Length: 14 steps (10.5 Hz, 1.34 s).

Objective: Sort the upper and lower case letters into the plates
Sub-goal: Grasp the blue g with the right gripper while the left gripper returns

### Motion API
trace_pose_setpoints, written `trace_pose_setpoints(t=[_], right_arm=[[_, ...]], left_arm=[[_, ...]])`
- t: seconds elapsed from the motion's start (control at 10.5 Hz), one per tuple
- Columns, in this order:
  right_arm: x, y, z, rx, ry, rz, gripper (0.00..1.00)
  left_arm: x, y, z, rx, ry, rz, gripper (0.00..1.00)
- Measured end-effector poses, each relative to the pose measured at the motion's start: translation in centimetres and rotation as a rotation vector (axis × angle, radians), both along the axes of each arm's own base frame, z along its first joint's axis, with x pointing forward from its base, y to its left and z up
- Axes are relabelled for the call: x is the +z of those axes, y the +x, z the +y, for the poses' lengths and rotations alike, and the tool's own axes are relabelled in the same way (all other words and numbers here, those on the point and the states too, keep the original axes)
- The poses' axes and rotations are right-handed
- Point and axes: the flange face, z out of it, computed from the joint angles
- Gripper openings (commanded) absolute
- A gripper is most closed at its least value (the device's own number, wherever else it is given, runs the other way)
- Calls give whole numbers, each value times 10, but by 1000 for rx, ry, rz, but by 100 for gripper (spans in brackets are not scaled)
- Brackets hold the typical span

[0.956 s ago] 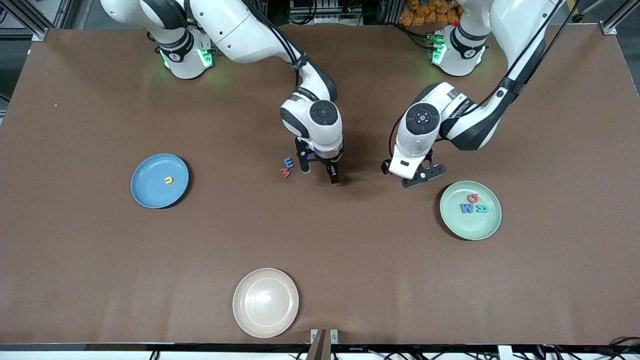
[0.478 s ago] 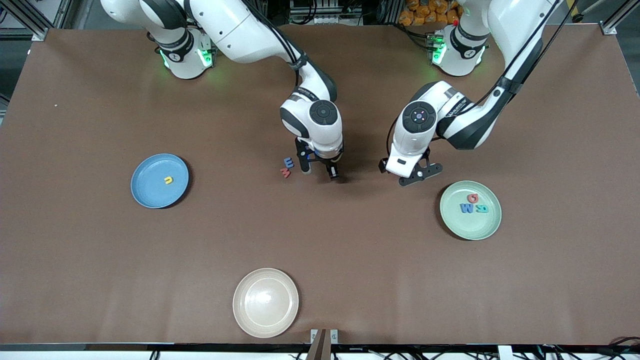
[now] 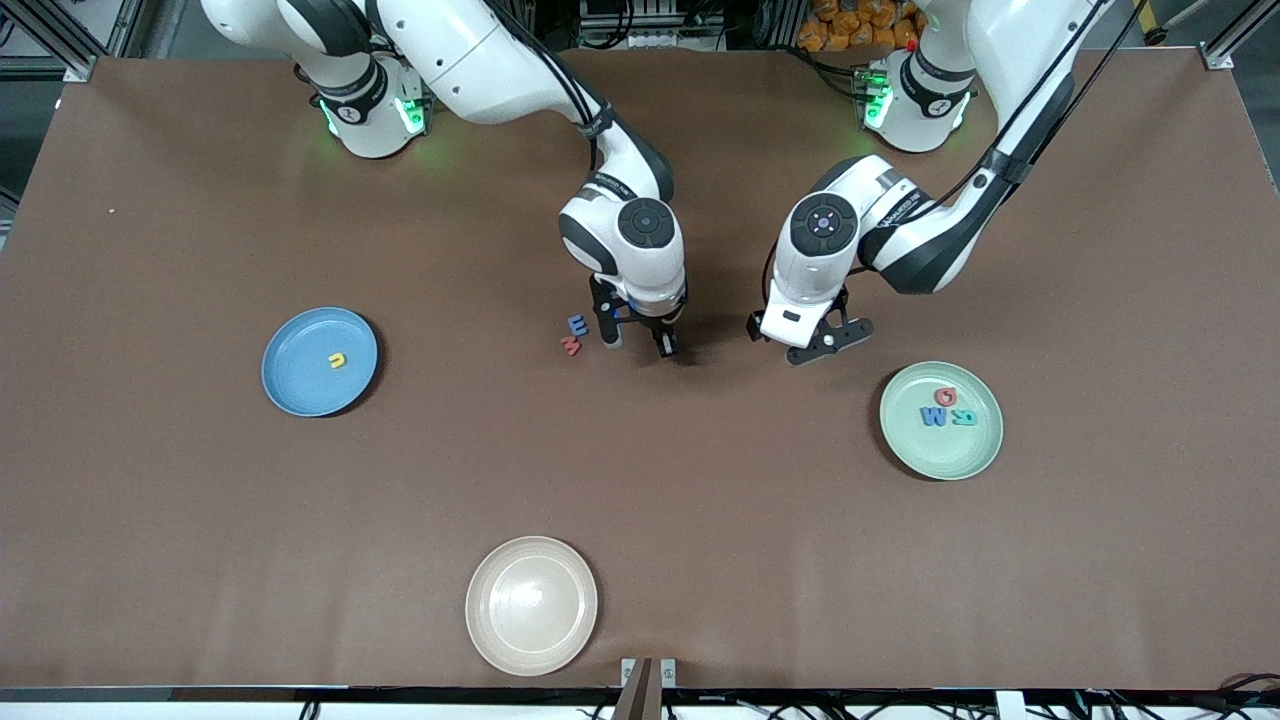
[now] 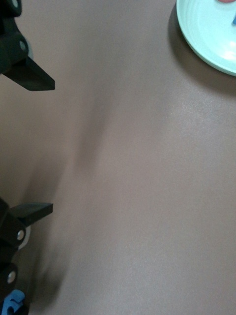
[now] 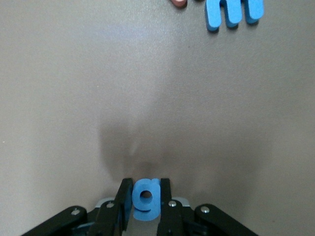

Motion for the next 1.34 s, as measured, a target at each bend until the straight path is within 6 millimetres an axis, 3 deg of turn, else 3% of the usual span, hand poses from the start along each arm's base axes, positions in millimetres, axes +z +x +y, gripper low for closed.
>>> trace_pose_setpoints(t=[0.48,0.77,1.05,1.34], right_arm=[[4,6,-9,139,-36,17,0],[47,45,-51,257,-50,71,0],[95,82,-135,388,-25,140,0],[127,93,-242,536,12,234,0]], left_arm=[[7,-6,-14,10,-16,-8,100],[9,-13,-27,1,-34,-2,100],[11,-30,-58,5,-54,-5,100],[10,-53,-104,16,-97,-8,100]])
